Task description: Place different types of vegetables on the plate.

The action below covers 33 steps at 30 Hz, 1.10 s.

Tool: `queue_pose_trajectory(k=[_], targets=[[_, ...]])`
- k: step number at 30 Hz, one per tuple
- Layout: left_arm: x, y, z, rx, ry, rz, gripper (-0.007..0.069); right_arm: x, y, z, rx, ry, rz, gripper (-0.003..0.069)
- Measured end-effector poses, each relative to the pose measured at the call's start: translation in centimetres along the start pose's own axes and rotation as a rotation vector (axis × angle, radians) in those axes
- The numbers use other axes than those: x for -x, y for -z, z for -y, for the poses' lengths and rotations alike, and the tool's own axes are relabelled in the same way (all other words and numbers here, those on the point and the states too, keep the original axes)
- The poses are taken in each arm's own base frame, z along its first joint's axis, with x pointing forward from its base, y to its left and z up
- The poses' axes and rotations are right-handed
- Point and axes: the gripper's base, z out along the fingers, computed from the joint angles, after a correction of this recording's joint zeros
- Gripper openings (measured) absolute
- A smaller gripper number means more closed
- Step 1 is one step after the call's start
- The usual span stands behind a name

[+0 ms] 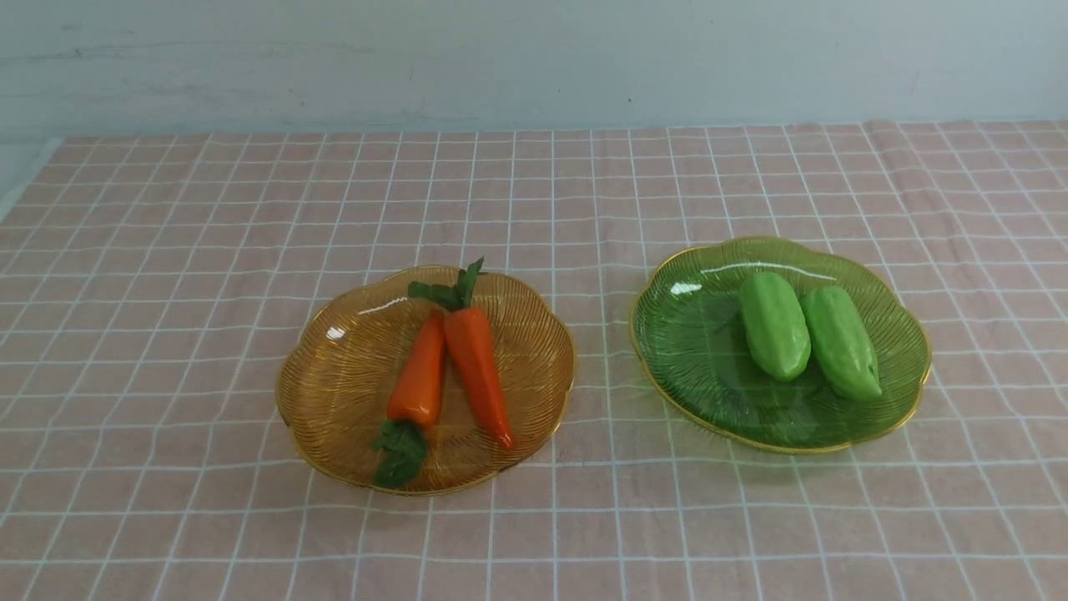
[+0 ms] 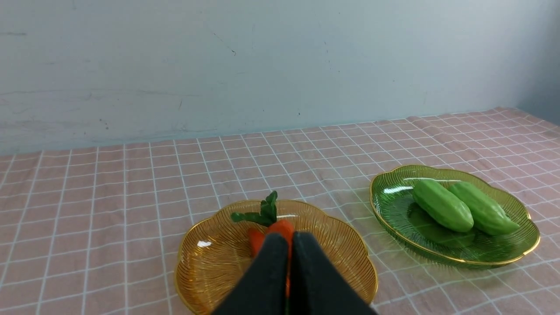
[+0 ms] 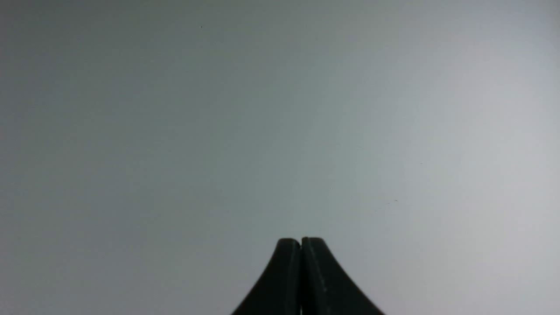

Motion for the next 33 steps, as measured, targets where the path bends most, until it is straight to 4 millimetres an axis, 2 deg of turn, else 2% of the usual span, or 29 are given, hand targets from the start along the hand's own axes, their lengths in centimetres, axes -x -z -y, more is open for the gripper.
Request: queue_pose_trajectory(k=[7,12,15,19,25,29,33], targets=[[-0.1,0.0,-0.1,0.007,-0.025,-0.002,-0.0004,0.0,0.0,0.0,0.000,0.001,0.000,-0.0015],[-1.6,-0.5,-0.6,0.050,-0.072,-0.032,-0.0004,0.0,0.0,0.0,0.000,0.001,0.000,-0.0015],[-4.0,-0.8,-1.2,0.114,-0.087,-0.041,-0.0004,0.0,0.0,0.0,0.000,0.007,0.000,-0.0015],[-9.3,-1.5,-2.6,0.251,-0.114,-0.063,-0.0004,0.0,0.0,0.0,0.000,0.015,0.000,-0.0015],[-14.3,-2.6,-3.8,0.318,-0.122,-0.198,-0.0004,0.0,0.0,0.0,0.000,0.015,-0.001,-0.0015],[-16.1,-2.8,-4.1,0.326,-0.132,-0.257,-0.0004,0.0,0.0,0.0,0.000,0.015,-0.001,-0.0015],[-15.9,-3.0,-4.2,0.332,-0.155,-0.219,-0.0004,0.0,0.0,0.0,0.000,0.015,-0.001,-0.0015]])
